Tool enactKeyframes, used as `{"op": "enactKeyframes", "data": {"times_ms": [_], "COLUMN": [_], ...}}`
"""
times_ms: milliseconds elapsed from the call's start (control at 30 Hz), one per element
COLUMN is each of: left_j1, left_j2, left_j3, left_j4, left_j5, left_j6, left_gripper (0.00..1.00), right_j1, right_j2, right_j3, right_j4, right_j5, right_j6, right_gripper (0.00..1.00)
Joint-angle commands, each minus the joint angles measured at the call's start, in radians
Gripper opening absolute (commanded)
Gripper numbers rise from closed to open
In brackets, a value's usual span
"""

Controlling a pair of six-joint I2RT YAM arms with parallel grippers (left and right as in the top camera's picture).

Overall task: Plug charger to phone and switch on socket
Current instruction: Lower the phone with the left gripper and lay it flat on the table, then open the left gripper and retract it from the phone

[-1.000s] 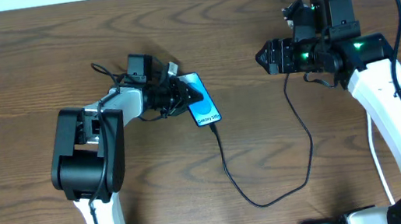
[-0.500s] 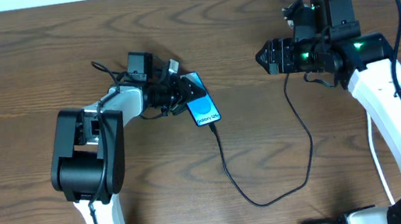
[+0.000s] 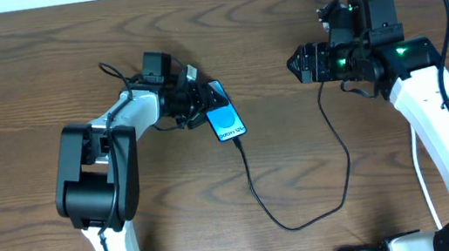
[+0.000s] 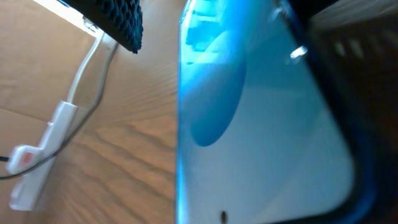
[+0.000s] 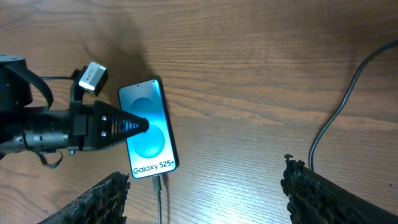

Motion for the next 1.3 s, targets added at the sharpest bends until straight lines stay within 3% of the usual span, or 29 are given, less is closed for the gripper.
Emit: {"op": "enactKeyframes", "data": {"times_ms": [0, 500, 833, 967, 1267], "left_j1": [0.004, 0.004, 0.033, 0.057, 0.085], "left_j2": [-0.002, -0.097, -0.296, -0.411, -0.616], "left_j3": [-0.010, -0.003, 0.075, 0.084, 0.083], "left_j4": [-0.053, -0.172, -0.357, -0.406, -0.431], "left_j5": [-0.218, -0.393, -0.412, -0.412, -0.412], "left_j6": [0.037, 0.078, 0.156, 0.156, 0.156], "left_gripper": [0.58, 0.59, 0.59, 0.58, 0.54], "right_j1": [0.007, 0.007, 0.006, 0.001, -0.055], "right_j2": [-0.006, -0.006, -0.006, -0.006, -0.006], "right_j3": [0.009, 0.009, 0.009, 0.009, 0.009], "right_j4": [-0.002, -0.002, -0.002, -0.003, -0.024], "right_j5": [0.011, 0.019, 0.026, 0.026, 0.025], "right_j6": [-0.016, -0.016, -0.016, -0.012, -0.012], "right_gripper": [0.78, 0.79, 0.74, 0.64, 0.19]}}
